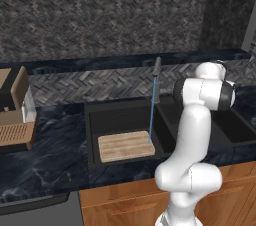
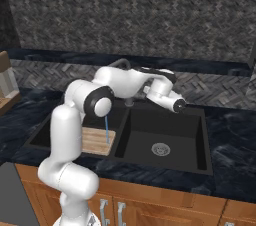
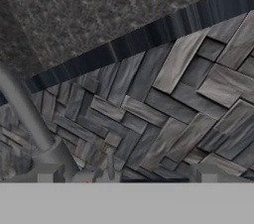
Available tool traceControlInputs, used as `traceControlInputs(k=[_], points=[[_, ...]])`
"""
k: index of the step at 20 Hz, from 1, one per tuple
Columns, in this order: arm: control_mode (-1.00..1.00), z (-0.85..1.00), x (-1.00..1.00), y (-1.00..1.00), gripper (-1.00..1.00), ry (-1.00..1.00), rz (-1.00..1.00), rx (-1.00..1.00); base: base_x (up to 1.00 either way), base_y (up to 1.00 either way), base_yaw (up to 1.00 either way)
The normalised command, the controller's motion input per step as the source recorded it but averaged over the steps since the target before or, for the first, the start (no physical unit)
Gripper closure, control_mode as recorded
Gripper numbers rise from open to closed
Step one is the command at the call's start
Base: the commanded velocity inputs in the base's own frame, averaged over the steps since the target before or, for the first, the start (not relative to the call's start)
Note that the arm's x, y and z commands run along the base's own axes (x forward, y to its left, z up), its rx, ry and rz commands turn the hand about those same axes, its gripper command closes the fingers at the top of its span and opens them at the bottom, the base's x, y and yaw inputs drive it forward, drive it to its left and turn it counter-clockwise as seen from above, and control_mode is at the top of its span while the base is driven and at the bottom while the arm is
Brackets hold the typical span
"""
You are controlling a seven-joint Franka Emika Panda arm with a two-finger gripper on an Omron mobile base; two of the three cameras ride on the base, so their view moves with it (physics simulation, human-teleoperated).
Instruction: Turn on the sink faucet with hot water and rinse the cutting board for ten seconds, then turn off the faucet. Push the cutting board to reach the water if necessary.
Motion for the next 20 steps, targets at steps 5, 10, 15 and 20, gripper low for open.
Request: traceControlInputs(k=[5, 10, 15, 20], points=[[-1.00, -0.24, 0.12, 0.00, -1.00, 0.00, 0.01, 0.00, 0.00, 0.00, 0.00], [-1.00, -0.18, 0.03, 0.00, -1.00, 0.00, 0.02, 0.00, 0.00, 0.00, 0.00], [-1.00, -0.14, 0.00, 0.08, -1.00, 0.00, 0.02, -0.02, 0.00, 0.00, 0.00], [-1.00, -0.08, 0.00, 0.28, -1.00, 0.00, 0.04, -0.04, 0.00, 0.00, 0.00]])
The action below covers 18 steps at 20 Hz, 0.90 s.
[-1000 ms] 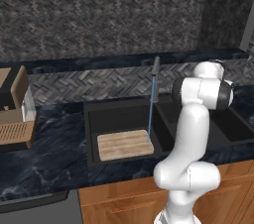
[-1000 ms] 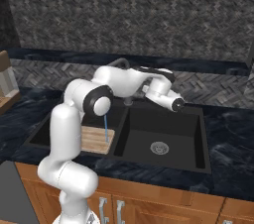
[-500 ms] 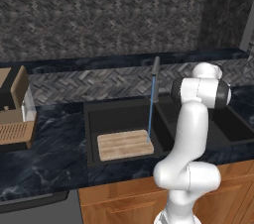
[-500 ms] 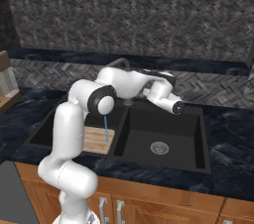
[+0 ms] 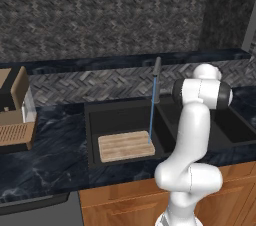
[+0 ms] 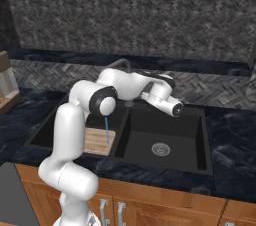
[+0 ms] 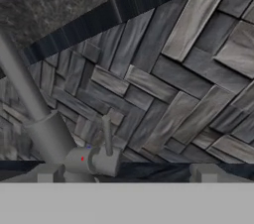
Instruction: Turn on the sink faucet with hot water and rinse the cutting board for ten seconds, then turn off the faucet. Push the cutting board to reach the water if necessary.
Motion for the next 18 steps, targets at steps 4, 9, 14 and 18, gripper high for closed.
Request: traceControlInputs(k=[4, 9, 14, 18], points=[[-1.00, -0.06, 0.00, 0.28, -1.00, 0.00, 0.03, -0.04, 0.00, 0.00, 0.00], [-1.00, -0.01, 0.00, 0.10, -1.00, 0.00, 0.02, -0.01, 0.00, 0.00, 0.00], [-1.00, 0.00, 0.00, 0.00, -1.00, 0.00, 0.00, 0.00, 0.00, 0.00, 0.00], [-1.00, 0.00, 0.00, 0.00, -1.00, 0.00, 0.00, 0.00, 0.00, 0.00, 0.00]])
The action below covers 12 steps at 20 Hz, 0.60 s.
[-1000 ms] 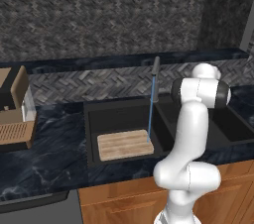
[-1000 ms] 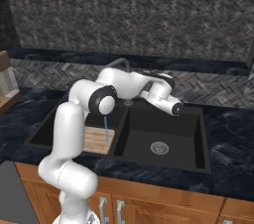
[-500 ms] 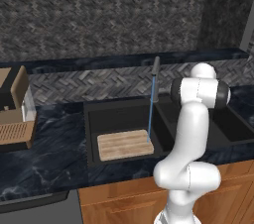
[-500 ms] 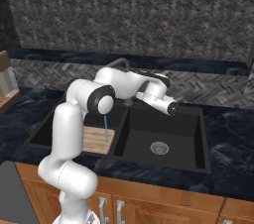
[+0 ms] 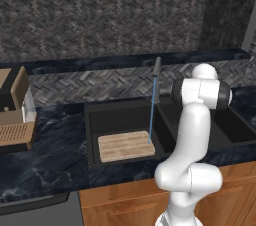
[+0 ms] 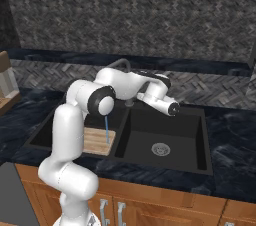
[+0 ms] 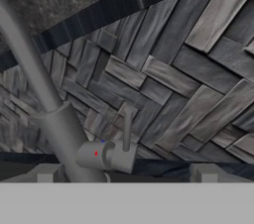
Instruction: Turn on the sink faucet with hot water and rinse the cutting board for ten seconds, then turn off the faucet. Push the cutting board to reach the water if necessary.
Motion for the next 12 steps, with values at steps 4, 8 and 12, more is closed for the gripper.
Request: traceControlInputs(k=[4, 8, 12], points=[[-1.00, 0.00, 0.00, 0.00, -1.00, 0.00, 0.00, 0.00, 0.00, 0.00, 0.00], [-1.00, 0.00, 0.00, 0.00, -1.00, 0.00, 0.00, 0.00, 0.00, 0.00, 0.00], [-1.00, 0.00, 0.00, 0.00, -1.00, 0.00, 0.00, 0.00, 0.00, 0.00, 0.00]])
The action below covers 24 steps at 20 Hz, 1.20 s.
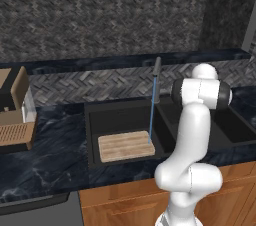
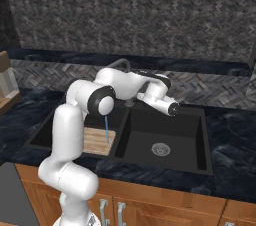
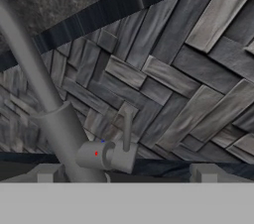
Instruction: Turn on the sink faucet with hot water and rinse the cutting board for ten seconds, then turn off the faucet. Push the cutting board to reach the water if necessary.
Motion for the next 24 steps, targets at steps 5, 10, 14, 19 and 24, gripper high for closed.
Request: traceControlInputs(k=[5, 10, 14, 19, 24], points=[[-1.00, 0.00, 0.00, 0.00, -1.00, 0.00, 0.00, 0.00, 0.00, 0.00, 0.00], [-1.00, 0.00, 0.00, 0.00, -1.00, 0.00, 0.00, 0.00, 0.00, 0.00, 0.00], [-1.00, 0.00, 0.00, 0.00, -1.00, 0.00, 0.00, 0.00, 0.00, 0.00, 0.00], [-1.00, 0.00, 0.00, 0.00, -1.00, 0.00, 0.00, 0.00, 0.00, 0.00, 0.00], [-1.00, 0.00, 0.00, 0.00, -1.00, 0.00, 0.00, 0.00, 0.00, 0.00, 0.00]])
